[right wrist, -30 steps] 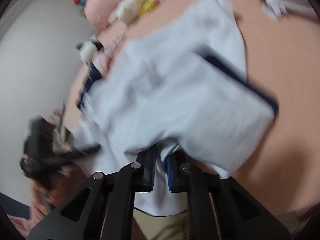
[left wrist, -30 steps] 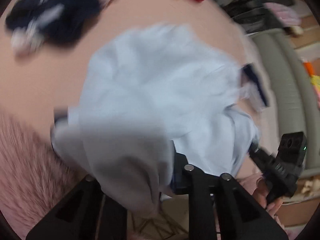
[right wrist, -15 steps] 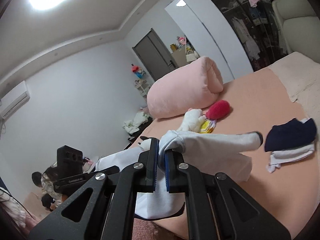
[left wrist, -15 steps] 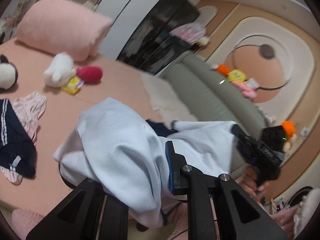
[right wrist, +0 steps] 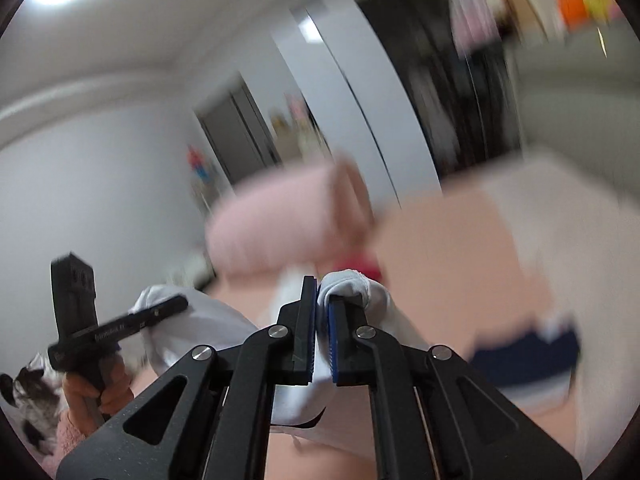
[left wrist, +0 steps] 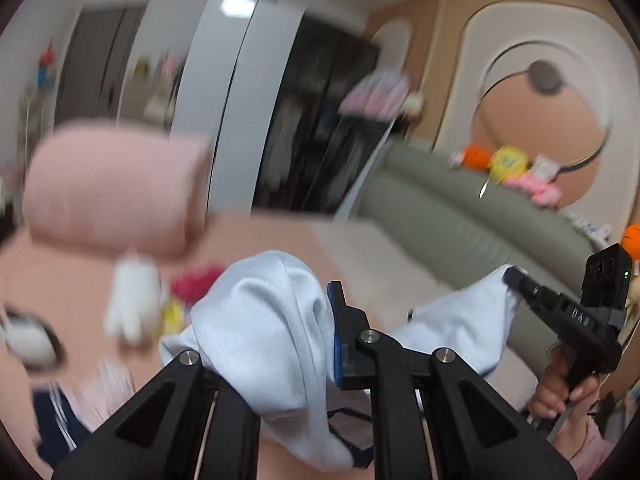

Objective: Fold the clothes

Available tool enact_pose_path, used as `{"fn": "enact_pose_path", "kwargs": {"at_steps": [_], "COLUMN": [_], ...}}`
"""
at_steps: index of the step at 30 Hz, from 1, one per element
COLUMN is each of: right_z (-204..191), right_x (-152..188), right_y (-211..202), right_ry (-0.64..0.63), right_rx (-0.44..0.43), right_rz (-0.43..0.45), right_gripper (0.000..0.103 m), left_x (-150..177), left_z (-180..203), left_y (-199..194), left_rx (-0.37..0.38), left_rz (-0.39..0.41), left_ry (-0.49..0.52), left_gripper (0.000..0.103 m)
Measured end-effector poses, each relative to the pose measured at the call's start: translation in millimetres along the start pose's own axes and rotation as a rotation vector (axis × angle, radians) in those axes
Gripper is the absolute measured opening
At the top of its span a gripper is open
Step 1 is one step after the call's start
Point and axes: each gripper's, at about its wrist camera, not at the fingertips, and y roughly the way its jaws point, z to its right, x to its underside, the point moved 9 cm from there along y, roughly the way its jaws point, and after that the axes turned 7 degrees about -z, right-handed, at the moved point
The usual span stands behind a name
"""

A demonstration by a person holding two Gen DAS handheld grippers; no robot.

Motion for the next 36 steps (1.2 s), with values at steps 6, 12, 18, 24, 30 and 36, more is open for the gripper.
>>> {"fn": "enact_pose_path", "kwargs": {"at_steps": [6,12,18,24,30,36], "right_z": [0.0,60.3,137.5,135.5,98.3,40.3], "right_x": [35.2,227.4,414.8,416.2,416.1,432.3], "right_y": [-39.5,-3.2,53.7,16.8,12.9,29.7], "right_ry": [0.014,0.099,0.169,0.234,0.146,-0.162], "right_rx": [0.022,0.166,0.377,0.311,0.291,0.216], "right_rz": [0.007,-0.332,-0.813,-0.759,-0.760,-0.810], "right_gripper": [0.004,0.004,0.007,0.033,0.035,0.035], "left_x": [77.4,339.3,451.9,438.7,454.1,432.1], "left_z": [-35.8,-96.8,-124.1,-107.3,-59.7,-44.6], "left_y": [-3.2,110.4,140.5,88.4,71.0,68.2], "left_rx": [-0.082,-0.132,-0.213,-0.218,-0.247,-0.242], "left_rz": [-0.146,-0.640,-0.777,-0.606,-0.628,-0.552], "left_ry": [-0.099,-0.347,-0.462,-0.509,-0.267,-0.198], "left_gripper": [0.014,0.014,0.026,0.057,0.047,0.038]}}
